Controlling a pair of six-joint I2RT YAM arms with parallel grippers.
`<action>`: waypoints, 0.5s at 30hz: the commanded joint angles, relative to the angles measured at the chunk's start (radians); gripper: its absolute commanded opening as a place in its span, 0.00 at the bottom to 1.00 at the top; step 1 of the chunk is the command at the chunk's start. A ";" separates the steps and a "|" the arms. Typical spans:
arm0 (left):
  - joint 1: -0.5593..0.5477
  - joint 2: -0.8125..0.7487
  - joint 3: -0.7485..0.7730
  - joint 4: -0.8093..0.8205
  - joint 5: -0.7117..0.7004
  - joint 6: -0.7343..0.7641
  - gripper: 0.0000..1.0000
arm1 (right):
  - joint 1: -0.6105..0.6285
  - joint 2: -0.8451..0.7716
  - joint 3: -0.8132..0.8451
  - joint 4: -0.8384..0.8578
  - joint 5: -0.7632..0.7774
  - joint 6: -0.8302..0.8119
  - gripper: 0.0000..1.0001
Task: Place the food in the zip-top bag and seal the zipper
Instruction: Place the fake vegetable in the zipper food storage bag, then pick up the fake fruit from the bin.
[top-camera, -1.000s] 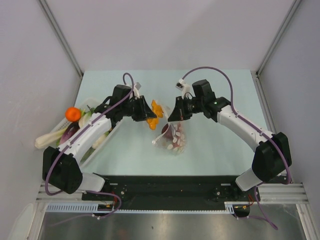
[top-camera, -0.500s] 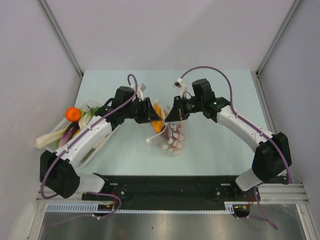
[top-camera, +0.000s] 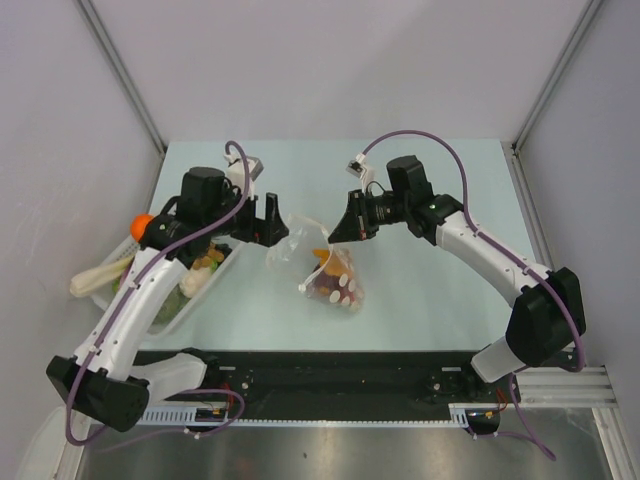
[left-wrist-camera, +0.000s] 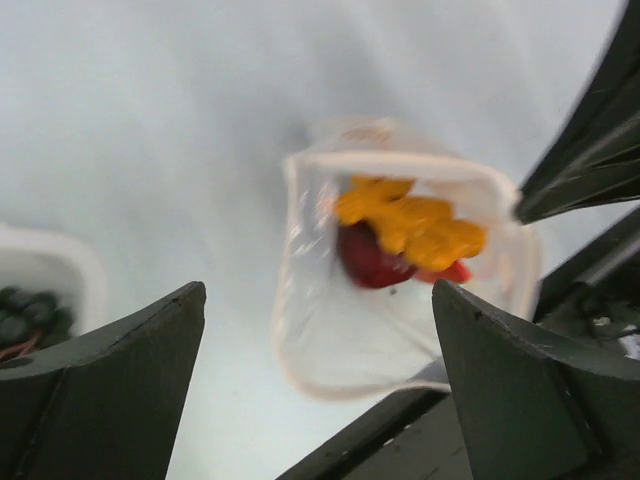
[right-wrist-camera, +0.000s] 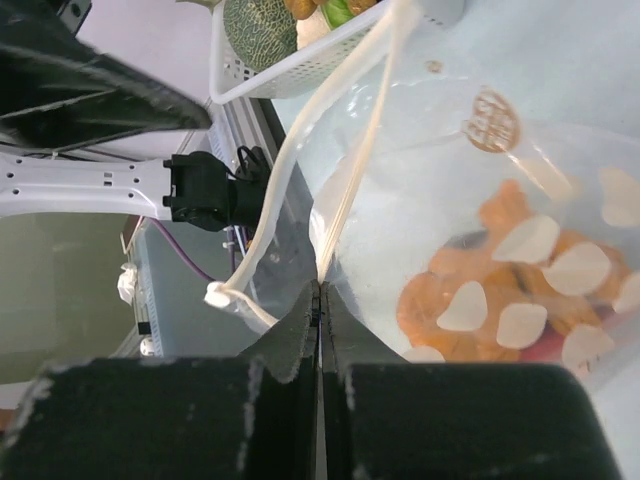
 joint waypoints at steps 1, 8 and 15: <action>0.021 -0.010 -0.067 -0.087 -0.063 0.147 0.97 | -0.001 -0.034 0.004 0.054 -0.034 0.004 0.00; 0.019 0.037 -0.182 -0.038 0.000 0.139 0.89 | -0.001 -0.036 0.004 0.066 -0.054 0.012 0.00; 0.019 0.126 -0.121 -0.084 0.321 0.151 0.08 | -0.013 -0.051 0.004 0.013 -0.005 -0.043 0.00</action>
